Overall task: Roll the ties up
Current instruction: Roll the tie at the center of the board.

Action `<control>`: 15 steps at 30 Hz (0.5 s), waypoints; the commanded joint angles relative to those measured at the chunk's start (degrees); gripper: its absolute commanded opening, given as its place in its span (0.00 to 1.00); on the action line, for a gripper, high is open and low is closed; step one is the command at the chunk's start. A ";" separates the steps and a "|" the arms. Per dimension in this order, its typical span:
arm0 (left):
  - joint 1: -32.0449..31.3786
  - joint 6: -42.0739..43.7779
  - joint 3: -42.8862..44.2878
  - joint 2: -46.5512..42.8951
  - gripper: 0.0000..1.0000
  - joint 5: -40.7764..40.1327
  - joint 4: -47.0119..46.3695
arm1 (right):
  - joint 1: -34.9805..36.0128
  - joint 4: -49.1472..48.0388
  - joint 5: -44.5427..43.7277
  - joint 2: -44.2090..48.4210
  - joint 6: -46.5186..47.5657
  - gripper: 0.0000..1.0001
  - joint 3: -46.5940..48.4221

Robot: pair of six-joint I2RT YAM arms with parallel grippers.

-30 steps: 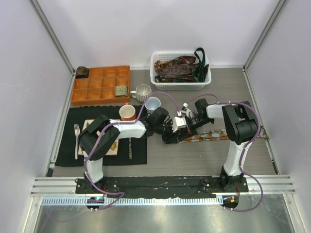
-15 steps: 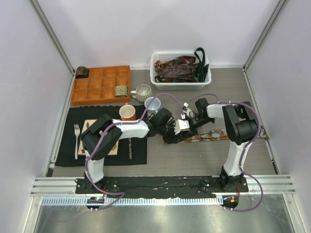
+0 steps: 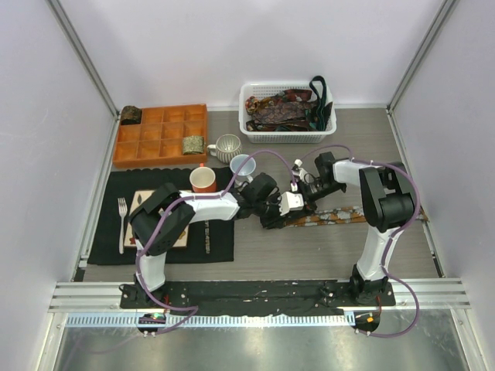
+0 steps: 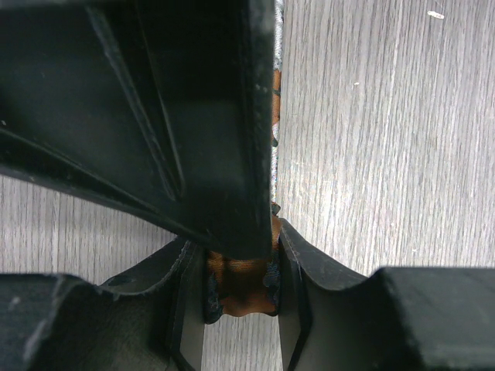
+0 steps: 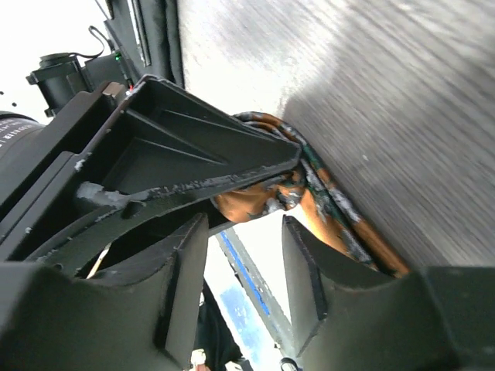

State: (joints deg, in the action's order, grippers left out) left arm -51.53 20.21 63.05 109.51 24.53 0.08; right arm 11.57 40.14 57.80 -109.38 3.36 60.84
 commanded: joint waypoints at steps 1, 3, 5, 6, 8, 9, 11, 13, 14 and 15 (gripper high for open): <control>0.02 1.85 -0.56 3.16 0.30 -4.41 7.04 | 1.08 -1.81 2.84 0.84 -0.89 0.45 -0.28; 0.02 1.68 -0.29 3.25 0.30 -4.32 7.13 | 1.43 -3.75 2.93 0.31 -1.94 0.41 -0.54; 0.02 1.59 -0.21 3.34 0.30 -4.23 7.13 | 1.87 -4.45 2.67 -0.13 -2.56 0.38 -0.46; 0.02 1.59 -0.03 3.42 0.30 -4.32 7.22 | 2.14 -4.72 2.41 -0.30 -2.56 0.36 -0.63; -0.06 1.59 0.06 3.51 0.30 -4.23 7.31 | 2.23 -5.16 1.18 -0.65 -2.56 0.35 -0.90; 0.02 1.42 0.15 3.51 0.31 -4.32 7.48 | 2.31 -5.16 0.74 -1.27 -2.39 0.32 -1.07; -0.06 1.33 0.32 3.51 0.31 -4.23 7.74 | 2.40 -5.16 -0.58 -1.88 -2.04 0.22 -1.16; -0.06 1.33 0.32 3.16 0.32 -4.14 7.83 | 2.31 -4.81 -1.28 -2.59 -1.86 0.09 -1.25; -0.06 1.33 0.24 3.16 0.32 -3.97 7.92 | 2.14 -4.72 -2.33 -2.59 -1.69 0.05 -1.16; 0.02 1.33 0.23 3.07 0.32 -4.06 8.01 | 2.14 -4.55 -2.86 -2.68 -1.51 0.01 -1.07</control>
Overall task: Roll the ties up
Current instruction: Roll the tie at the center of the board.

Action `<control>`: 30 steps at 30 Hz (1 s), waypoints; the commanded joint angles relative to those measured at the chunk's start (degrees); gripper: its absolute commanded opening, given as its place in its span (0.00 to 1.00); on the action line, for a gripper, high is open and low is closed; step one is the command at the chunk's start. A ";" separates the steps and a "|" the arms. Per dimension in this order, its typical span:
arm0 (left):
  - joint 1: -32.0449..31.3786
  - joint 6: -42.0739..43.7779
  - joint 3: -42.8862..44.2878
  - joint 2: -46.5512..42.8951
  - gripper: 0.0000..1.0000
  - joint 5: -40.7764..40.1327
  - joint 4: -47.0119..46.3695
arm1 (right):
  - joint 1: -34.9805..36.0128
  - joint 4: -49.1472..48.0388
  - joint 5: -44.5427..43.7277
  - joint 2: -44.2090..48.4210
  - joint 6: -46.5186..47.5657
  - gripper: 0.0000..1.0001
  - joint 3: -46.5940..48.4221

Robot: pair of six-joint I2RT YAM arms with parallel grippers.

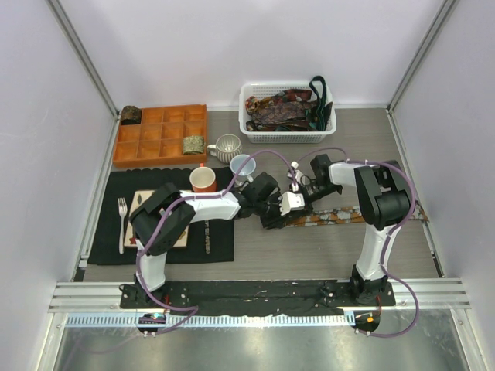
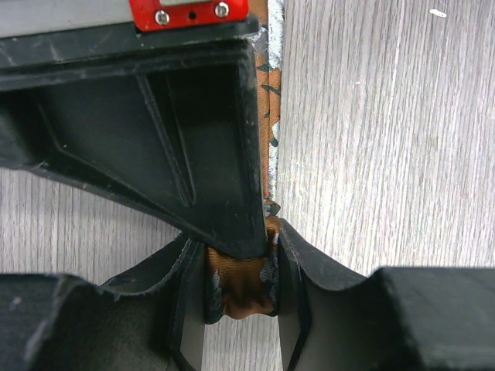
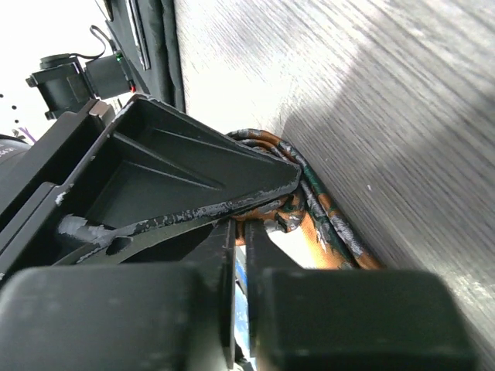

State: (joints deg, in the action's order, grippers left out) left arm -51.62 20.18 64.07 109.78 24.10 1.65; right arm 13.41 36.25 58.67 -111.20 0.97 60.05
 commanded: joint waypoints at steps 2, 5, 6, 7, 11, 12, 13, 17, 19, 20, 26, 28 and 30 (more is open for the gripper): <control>0.11 1.26 -0.88 2.29 0.33 -3.36 6.44 | -0.40 0.13 -4.09 -0.86 1.66 0.01 -0.37; 0.46 0.30 -2.10 0.19 0.42 -2.40 5.13 | -1.97 1.80 -4.80 -1.04 3.41 0.01 -0.29; 1.16 -0.32 -2.72 -0.61 0.49 -1.78 3.90 | -2.33 2.15 -5.06 -1.04 3.86 0.01 -0.29; 1.43 -1.10 -3.25 -1.57 0.53 -1.16 1.54 | -2.86 2.85 -5.15 -1.47 4.30 0.01 -0.20; 2.39 -4.27 -5.18 -5.09 0.68 2.00 -3.39 | -4.09 3.65 -6.03 -2.79 6.06 0.01 -0.55; 2.48 -4.54 -5.53 -6.23 0.69 2.70 -4.45 | -4.53 3.48 -6.20 -3.23 6.15 0.01 -0.46; 2.40 -4.89 -5.97 -6.59 0.71 2.80 -6.46 | -4.53 3.48 -5.94 -3.58 6.15 0.01 -0.38; 2.40 -6.03 -8.44 -7.21 0.76 3.59 -11.40 | -4.71 3.48 -6.99 -5.08 5.89 0.01 0.33; 2.48 -6.12 -8.53 -6.24 0.76 3.85 -12.45 | -4.80 3.56 -7.87 -5.34 5.62 0.01 0.50; 2.40 -6.21 -8.70 -5.89 0.76 4.03 -13.07 | -4.97 3.48 -8.22 -5.52 5.45 0.01 0.50; 2.31 -8.84 -7.30 -2.47 0.76 6.40 -17.47 | -5.06 2.51 -7.97 -6.66 4.21 0.01 0.24; 2.22 -7.89 -6.60 -0.98 0.76 6.05 -17.39 | -4.97 2.07 -7.52 -7.01 4.13 0.01 0.33; 2.22 -6.31 -5.37 -0.18 0.71 6.14 -15.99 | -4.88 1.63 -6.47 -7.02 3.60 0.01 0.42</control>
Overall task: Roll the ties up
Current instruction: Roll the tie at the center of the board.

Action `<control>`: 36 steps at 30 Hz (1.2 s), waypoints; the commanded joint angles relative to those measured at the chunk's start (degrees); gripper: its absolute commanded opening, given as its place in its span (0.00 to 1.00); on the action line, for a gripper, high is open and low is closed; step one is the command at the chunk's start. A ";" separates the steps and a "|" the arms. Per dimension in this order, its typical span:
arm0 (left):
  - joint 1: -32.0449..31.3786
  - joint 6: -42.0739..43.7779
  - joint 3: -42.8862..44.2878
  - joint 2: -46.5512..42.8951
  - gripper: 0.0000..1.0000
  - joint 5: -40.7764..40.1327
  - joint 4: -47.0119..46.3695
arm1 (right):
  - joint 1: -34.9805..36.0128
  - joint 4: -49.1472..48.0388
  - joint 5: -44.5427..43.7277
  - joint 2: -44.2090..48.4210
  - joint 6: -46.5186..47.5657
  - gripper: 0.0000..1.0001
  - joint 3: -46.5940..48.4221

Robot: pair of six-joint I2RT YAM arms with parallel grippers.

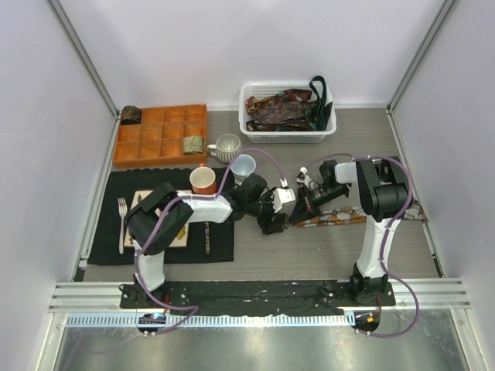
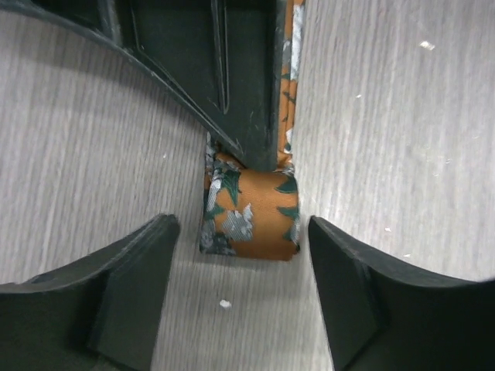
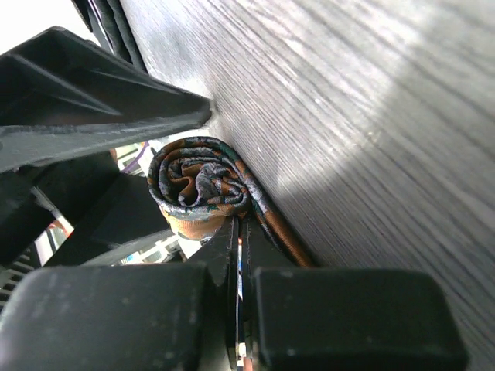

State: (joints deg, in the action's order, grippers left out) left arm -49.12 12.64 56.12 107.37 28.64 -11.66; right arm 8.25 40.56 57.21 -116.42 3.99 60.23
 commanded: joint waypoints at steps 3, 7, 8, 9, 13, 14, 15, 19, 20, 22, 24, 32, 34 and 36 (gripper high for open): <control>-0.18 3.52 4.17 3.28 0.59 1.59 0.57 | 0.63 -3.72 -4.39 -1.70 -0.21 0.01 0.50; -0.27 5.81 2.86 2.58 0.43 0.27 1.90 | 1.94 -5.13 -4.21 -1.88 -1.61 0.02 1.03; -0.18 6.60 2.51 1.80 0.39 0.27 2.43 | 2.21 -5.66 -4.30 -1.88 -2.31 0.03 1.21; -0.18 6.86 2.07 1.27 0.37 0.27 3.39 | 2.56 -6.18 -4.56 -1.88 -3.28 0.04 1.30; -0.27 7.75 0.49 -0.85 0.27 -2.87 7.35 | 2.12 -3.14 -4.91 -0.74 -1.29 0.25 3.05; -0.18 7.75 0.31 -1.28 0.26 -3.67 7.96 | 1.69 -1.64 -5.09 0.92 -0.39 0.29 3.84; -0.18 8.09 0.22 -1.46 0.25 -4.38 9.97 | 1.25 1.16 -5.00 1.98 0.83 0.39 4.11; -0.27 7.75 0.66 -1.20 0.23 -6.58 12.97 | 0.01 7.51 -3.08 5.94 6.02 0.57 4.72; -0.45 7.66 0.83 -1.03 0.23 -6.93 13.15 | 0.10 7.96 -0.81 6.46 6.29 0.58 4.38; -0.62 7.66 1.45 -0.76 0.23 -7.55 13.77 | 0.62 8.14 0.88 7.43 5.86 0.61 4.11; -0.80 7.83 1.62 -0.50 0.23 -7.64 13.94 | 2.47 7.35 2.20 7.35 4.72 0.62 4.11; -0.98 8.19 3.47 0.47 0.24 -7.99 15.44 | 5.46 0.58 0.28 3.93 -1.61 0.51 4.72; -0.98 8.19 3.47 0.56 0.24 -7.90 15.53 | 5.46 -0.30 -1.92 3.31 -2.32 0.45 5.25; -0.97 8.19 3.39 0.47 0.24 -7.90 15.61 | 5.37 -0.65 -2.89 2.78 -2.84 0.33 5.52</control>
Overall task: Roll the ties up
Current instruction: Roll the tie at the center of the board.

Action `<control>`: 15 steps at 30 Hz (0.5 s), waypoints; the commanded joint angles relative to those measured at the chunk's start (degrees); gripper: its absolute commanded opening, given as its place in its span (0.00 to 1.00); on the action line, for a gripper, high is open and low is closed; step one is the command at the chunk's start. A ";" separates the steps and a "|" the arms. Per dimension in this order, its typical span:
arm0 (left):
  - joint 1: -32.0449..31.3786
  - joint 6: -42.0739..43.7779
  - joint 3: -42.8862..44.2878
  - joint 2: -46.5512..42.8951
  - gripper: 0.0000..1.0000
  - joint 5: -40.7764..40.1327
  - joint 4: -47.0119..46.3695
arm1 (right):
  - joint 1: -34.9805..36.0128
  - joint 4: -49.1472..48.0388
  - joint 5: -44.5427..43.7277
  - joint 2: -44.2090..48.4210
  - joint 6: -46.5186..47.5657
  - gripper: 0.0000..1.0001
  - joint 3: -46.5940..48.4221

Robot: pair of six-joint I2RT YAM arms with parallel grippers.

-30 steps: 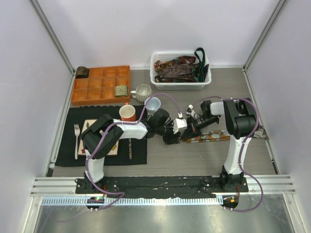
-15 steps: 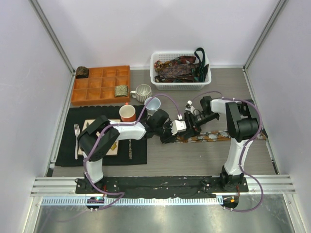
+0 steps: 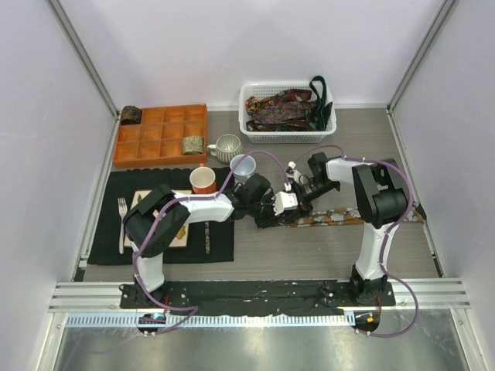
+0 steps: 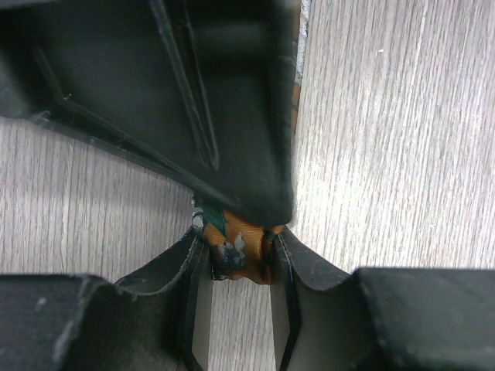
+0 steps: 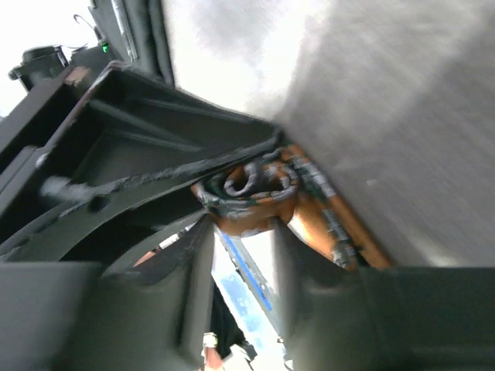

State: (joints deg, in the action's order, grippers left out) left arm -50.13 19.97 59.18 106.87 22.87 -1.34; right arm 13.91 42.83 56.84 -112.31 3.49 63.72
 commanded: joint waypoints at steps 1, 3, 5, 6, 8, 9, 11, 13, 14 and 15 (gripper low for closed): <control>-0.06 0.86 0.32 0.97 0.25 -1.87 5.39 | -0.20 -3.10 -3.57 -1.42 -2.60 0.29 2.11; -0.06 1.74 0.41 1.06 0.26 -1.52 5.56 | -0.29 -3.02 -4.71 -1.68 -2.52 0.19 1.84; 0.03 1.92 0.59 1.06 0.28 -1.43 5.91 | -0.90 -3.10 -5.86 -1.68 -2.08 0.15 0.79; 0.12 2.09 0.76 0.97 0.30 -1.08 6.00 | -1.17 -2.84 -6.04 -1.86 -1.91 0.13 0.44; 0.21 2.18 1.03 0.89 0.39 -0.46 6.18 | -2.30 -2.14 -6.65 -2.21 -0.51 0.05 -0.44; 0.47 2.18 1.03 0.71 0.43 0.06 5.92 | -2.75 -1.53 -6.65 -2.47 0.02 0.02 -0.62; 1.17 1.57 0.94 -0.08 0.54 2.16 4.26 | -4.15 -1.00 -7.00 -3.17 1.43 0.01 -1.06; 1.96 0.60 0.68 -0.87 0.62 4.01 2.85 | -4.86 -0.03 -7.00 -4.14 2.40 0.01 -1.14; 1.96 0.43 0.59 -1.13 0.63 4.98 1.62 | -5.29 0.15 -7.09 -4.49 3.10 0.01 -1.06; 1.96 0.42 0.33 -1.22 0.64 5.42 1.17 | -5.47 0.58 -7.01 -4.84 3.37 0.01 -1.14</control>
State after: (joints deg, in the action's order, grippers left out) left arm -49.06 21.12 59.81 106.96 24.77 0.36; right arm 9.80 43.27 54.74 -115.20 3.05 63.33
